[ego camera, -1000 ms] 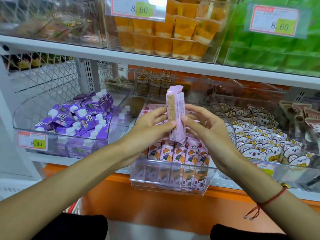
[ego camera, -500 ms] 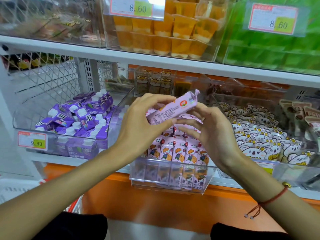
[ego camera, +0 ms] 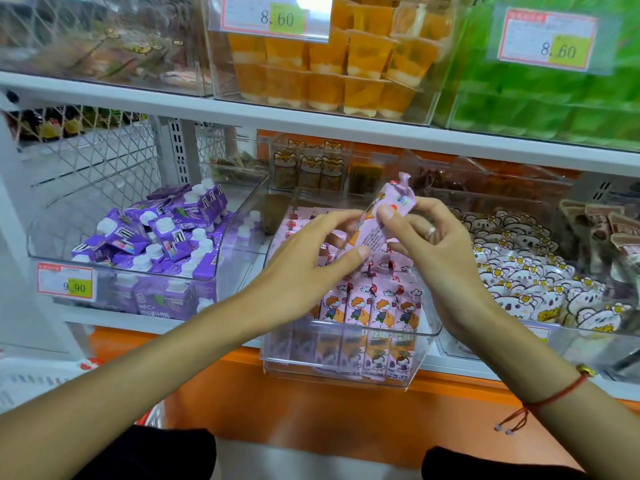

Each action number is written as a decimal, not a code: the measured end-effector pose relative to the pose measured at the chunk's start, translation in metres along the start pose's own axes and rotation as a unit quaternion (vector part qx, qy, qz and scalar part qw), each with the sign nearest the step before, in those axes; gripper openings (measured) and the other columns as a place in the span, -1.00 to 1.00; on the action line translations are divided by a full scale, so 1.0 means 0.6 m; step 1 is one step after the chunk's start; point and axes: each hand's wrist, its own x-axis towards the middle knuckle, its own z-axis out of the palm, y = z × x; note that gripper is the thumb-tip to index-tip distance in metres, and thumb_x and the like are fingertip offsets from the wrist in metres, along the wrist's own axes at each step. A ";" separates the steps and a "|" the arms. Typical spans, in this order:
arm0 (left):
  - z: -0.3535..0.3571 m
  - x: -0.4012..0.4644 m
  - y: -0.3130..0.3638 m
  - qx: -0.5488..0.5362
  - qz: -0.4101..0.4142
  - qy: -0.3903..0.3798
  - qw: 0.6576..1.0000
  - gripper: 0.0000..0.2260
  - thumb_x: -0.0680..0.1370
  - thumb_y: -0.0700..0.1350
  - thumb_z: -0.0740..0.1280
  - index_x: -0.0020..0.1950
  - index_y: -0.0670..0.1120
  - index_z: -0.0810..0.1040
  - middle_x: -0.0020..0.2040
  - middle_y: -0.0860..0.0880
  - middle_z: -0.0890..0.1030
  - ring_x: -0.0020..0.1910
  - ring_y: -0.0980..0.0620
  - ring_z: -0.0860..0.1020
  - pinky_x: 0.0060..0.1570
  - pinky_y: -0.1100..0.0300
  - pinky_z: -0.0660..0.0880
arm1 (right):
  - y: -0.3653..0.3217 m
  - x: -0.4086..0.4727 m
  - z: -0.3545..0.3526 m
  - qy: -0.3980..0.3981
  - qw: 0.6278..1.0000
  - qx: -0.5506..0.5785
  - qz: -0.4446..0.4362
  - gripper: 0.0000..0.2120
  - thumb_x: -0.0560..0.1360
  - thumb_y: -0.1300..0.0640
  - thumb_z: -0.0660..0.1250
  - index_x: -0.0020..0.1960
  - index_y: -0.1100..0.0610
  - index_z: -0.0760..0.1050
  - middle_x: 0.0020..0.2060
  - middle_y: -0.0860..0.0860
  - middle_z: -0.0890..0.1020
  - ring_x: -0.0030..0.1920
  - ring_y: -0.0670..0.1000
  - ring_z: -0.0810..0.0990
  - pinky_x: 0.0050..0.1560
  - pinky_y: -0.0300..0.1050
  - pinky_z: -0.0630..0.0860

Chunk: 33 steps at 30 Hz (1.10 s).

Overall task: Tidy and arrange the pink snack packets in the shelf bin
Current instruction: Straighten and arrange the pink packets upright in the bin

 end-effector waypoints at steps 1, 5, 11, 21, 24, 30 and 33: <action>0.000 0.002 0.000 -0.019 0.000 -0.001 1.000 -0.67 0.56 0.01 0.31 0.32 0.13 0.42 0.16 0.14 0.52 0.08 0.24 0.51 0.10 0.30 0.48 | 0.000 -0.001 0.001 -0.010 1.000 -0.005 -0.007 -0.56 0.36 -0.02 0.41 0.16 0.18 0.50 -0.14 -0.01 0.71 -0.07 -0.12 0.67 -0.02 -0.32 0.56; 0.001 0.008 -0.007 -0.179 -0.105 0.046 0.977 -0.73 0.48 -0.03 0.41 0.16 0.07 0.50 0.06 0.13 0.61 0.05 0.20 0.61 0.06 0.26 0.56 | 0.001 -0.004 0.002 -0.067 0.997 -0.043 -0.019 -0.57 0.43 0.08 0.41 0.28 0.02 0.45 0.07 -0.11 0.64 0.07 -0.21 0.59 0.04 -0.36 0.52; 0.004 0.010 -0.008 -0.271 -0.137 0.106 0.947 -0.69 0.40 -0.05 0.49 0.09 -0.03 0.53 -0.01 0.07 0.69 0.01 0.14 0.65 0.01 0.22 0.60 | 0.013 -0.018 0.020 -0.084 0.979 -0.158 -0.095 -0.61 0.39 0.23 0.49 0.16 0.05 0.47 0.05 -0.14 0.59 0.07 -0.19 0.54 0.02 -0.33 0.48; -0.018 0.014 0.000 -0.154 -0.020 0.161 0.975 -0.68 0.57 -0.23 0.32 0.29 0.00 0.40 0.02 0.14 0.55 -0.10 0.36 0.58 -0.15 0.46 0.50 | 0.035 -0.002 0.002 -0.075 0.984 -0.163 -0.011 -0.76 0.52 0.13 0.35 0.19 0.06 0.49 0.08 -0.09 0.60 0.04 -0.18 0.56 -0.06 -0.40 0.49; -0.023 0.009 -0.005 -0.054 0.033 0.183 0.981 -0.69 0.55 -0.22 0.34 0.24 0.02 0.42 0.07 0.29 0.50 -0.01 0.41 0.53 -0.13 0.52 0.43 | 0.046 -0.002 0.000 -0.043 0.969 -0.241 -0.023 -0.77 0.48 0.18 0.41 0.09 0.07 0.44 -0.03 -0.08 0.55 -0.06 -0.06 0.54 -0.07 -0.21 0.51; -0.026 0.009 -0.028 0.003 0.027 0.142 0.990 -0.70 0.57 -0.15 0.34 0.25 0.09 0.41 0.13 0.37 0.45 0.13 0.19 0.55 0.00 0.20 0.57 | 0.062 -0.011 0.011 -0.171 0.871 -0.451 -0.093 -0.75 0.51 0.02 0.35 0.17 0.01 0.51 0.06 -0.09 0.59 0.11 -0.05 0.50 0.10 -0.08 0.45; -0.028 0.011 -0.032 0.027 0.024 0.122 0.992 -0.70 0.57 -0.18 0.33 0.26 0.06 0.42 0.12 0.35 0.45 0.16 0.18 0.53 0.07 0.11 0.55 | 0.066 -0.013 0.010 -0.204 0.833 -0.506 -0.096 -0.60 0.53 -0.06 0.30 0.34 0.00 0.45 0.17 -0.04 0.56 0.19 0.00 0.43 0.13 -0.12 0.39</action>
